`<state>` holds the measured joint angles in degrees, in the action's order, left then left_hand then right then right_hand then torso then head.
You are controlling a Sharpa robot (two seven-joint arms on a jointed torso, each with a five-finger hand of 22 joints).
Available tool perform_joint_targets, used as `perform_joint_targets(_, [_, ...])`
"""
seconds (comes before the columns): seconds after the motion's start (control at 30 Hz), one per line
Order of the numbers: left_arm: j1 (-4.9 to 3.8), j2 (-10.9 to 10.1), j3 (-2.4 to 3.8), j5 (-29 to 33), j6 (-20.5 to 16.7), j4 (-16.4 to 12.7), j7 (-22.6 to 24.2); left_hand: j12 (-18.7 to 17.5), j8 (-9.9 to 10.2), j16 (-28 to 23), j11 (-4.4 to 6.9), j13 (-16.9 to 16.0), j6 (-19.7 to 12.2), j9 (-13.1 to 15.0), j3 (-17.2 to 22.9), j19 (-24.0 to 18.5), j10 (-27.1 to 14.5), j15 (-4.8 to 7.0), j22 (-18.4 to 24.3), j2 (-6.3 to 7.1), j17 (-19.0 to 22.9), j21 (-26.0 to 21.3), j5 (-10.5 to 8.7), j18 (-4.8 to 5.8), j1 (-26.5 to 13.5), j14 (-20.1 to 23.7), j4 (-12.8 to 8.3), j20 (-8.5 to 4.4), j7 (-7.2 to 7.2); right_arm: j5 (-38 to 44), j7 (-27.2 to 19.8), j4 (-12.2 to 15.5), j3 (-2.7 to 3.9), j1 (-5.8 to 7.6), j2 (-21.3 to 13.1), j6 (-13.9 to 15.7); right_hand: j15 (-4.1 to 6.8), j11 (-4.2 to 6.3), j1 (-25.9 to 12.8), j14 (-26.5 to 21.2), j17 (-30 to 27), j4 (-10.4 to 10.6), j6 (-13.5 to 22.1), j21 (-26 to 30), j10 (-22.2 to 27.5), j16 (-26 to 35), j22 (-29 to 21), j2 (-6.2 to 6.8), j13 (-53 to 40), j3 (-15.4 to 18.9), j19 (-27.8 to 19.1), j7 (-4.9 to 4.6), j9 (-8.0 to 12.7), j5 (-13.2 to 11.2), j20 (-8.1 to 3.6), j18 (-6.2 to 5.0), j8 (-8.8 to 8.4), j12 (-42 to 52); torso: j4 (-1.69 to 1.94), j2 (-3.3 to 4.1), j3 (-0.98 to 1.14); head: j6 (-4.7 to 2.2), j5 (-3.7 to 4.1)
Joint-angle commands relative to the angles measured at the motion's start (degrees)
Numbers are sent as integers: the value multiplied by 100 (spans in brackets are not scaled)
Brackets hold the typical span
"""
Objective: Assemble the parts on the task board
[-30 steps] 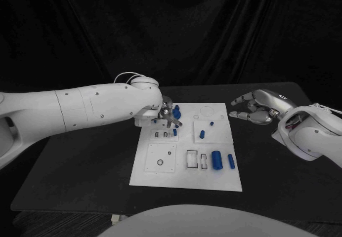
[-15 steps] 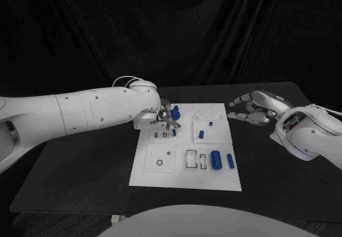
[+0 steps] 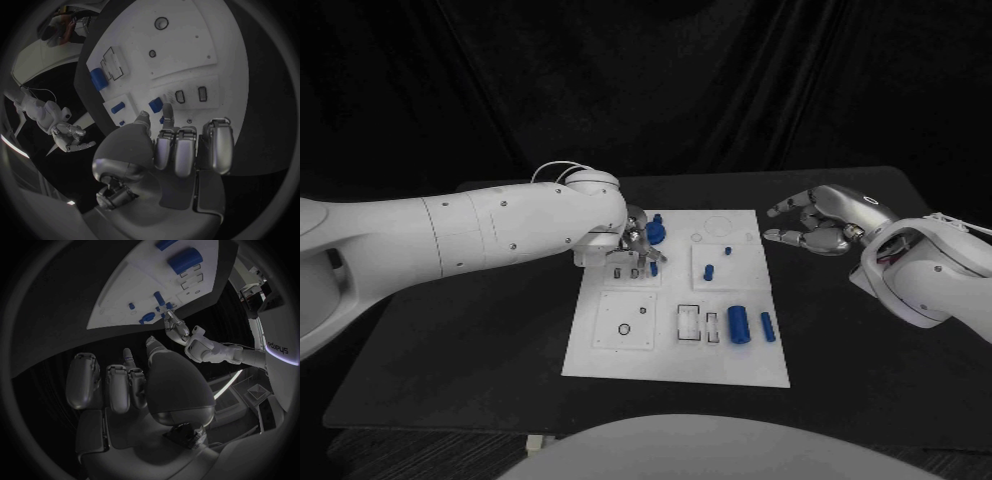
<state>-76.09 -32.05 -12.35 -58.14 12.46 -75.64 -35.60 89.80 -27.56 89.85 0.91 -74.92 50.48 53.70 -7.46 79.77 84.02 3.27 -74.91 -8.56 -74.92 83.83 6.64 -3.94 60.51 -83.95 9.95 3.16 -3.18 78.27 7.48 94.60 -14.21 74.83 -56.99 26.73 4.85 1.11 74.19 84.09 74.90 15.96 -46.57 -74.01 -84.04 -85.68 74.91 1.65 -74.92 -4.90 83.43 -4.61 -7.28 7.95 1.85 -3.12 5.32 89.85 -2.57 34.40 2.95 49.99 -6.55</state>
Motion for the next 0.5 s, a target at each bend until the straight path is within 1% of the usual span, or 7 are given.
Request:
perform_joint_targets(0.03, [16,22,6,5,-6,7,120,20,19,15,-43,-1508,38,-2,16,-21,598,-36,-373,-54,-1508,-32,31,73,-16,-605,2,35,-4,12,-20,-8,4,-17,1,-38,-48,-27,58,478,1004,-45,-45,-28,-596,-12,1065,-19,-1508,5,19,-2,5,15,21,-23,21,15,-5,-3,1,1,4])
perform_joint_targets(0.27, [37,68,6,5,21,44,178,20,74,15,-35,-1508,101,3,70,-39,598,-31,-358,-64,-1508,-48,73,66,24,-605,-41,36,8,11,-26,-16,4,-30,18,-55,-49,-28,57,477,1001,-43,-48,-14,-596,-10,1061,-22,-1508,5,14,-3,6,16,21,-26,21,15,-6,-9,3,1,7])
perform_joint_targets(0.5, [69,116,6,5,44,104,246,20,199,15,-34,-1508,154,4,165,-122,598,-31,-284,-75,-1508,-113,155,44,76,-605,-110,37,11,11,-24,-11,4,-35,9,-68,-49,-29,54,475,988,-40,-55,1,-596,2,1057,-26,-1508,7,8,-4,7,17,21,-29,22,15,-9,-16,4,1,7])
